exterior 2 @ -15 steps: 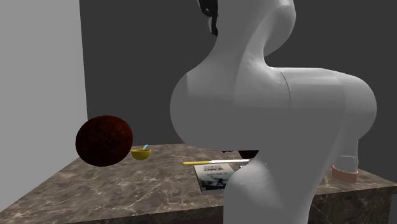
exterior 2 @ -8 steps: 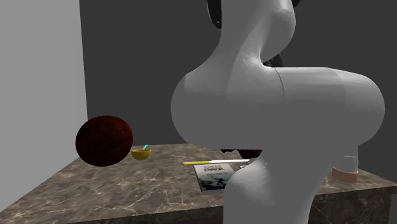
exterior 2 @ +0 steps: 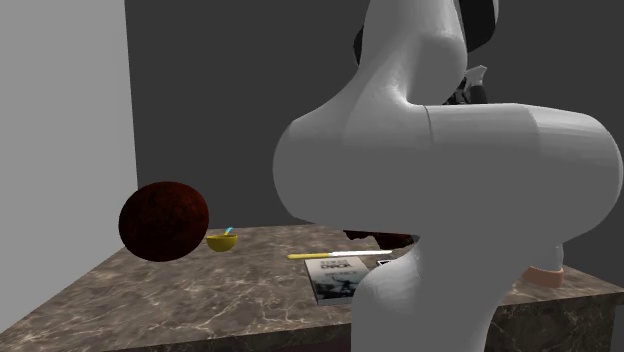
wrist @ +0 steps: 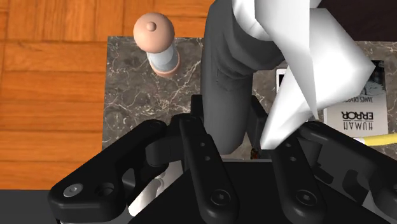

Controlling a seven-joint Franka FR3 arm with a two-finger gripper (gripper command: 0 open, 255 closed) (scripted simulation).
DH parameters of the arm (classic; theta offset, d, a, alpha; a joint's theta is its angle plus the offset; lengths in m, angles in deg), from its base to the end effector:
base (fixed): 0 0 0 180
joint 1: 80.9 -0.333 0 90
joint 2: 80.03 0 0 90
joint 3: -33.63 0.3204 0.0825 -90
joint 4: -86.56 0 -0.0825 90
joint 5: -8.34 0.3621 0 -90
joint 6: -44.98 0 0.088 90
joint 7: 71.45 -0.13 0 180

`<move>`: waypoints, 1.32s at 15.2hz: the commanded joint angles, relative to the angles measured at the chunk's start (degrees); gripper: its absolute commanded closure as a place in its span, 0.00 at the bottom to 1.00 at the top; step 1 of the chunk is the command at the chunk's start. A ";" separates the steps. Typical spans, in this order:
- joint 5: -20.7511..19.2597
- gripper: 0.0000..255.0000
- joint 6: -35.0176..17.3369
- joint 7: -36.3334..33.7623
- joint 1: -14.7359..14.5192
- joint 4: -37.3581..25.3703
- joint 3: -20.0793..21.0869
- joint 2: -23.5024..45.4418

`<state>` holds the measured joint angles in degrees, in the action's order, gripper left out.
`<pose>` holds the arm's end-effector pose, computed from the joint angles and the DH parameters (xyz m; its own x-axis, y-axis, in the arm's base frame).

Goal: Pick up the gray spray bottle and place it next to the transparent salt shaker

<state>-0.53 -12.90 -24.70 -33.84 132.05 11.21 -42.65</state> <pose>0.2838 -0.5592 0.5349 0.7797 -0.3546 -0.5160 -0.4132 -0.9106 0.0014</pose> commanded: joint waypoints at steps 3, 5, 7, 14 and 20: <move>-0.12 1.00 -3.60 -0.47 -0.24 4.74 0.07 -1.18; -0.22 1.00 -5.84 -1.21 -0.77 8.25 0.14 -2.35; -0.27 1.00 -7.88 -1.87 -1.18 11.29 0.21 -3.25; -0.28 1.00 -14.12 -3.83 -2.12 19.66 0.48 -5.12; -0.13 1.00 -18.81 -5.18 -2.53 25.08 0.72 -5.66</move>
<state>-0.69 -30.78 -29.61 -36.30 156.10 11.88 -48.23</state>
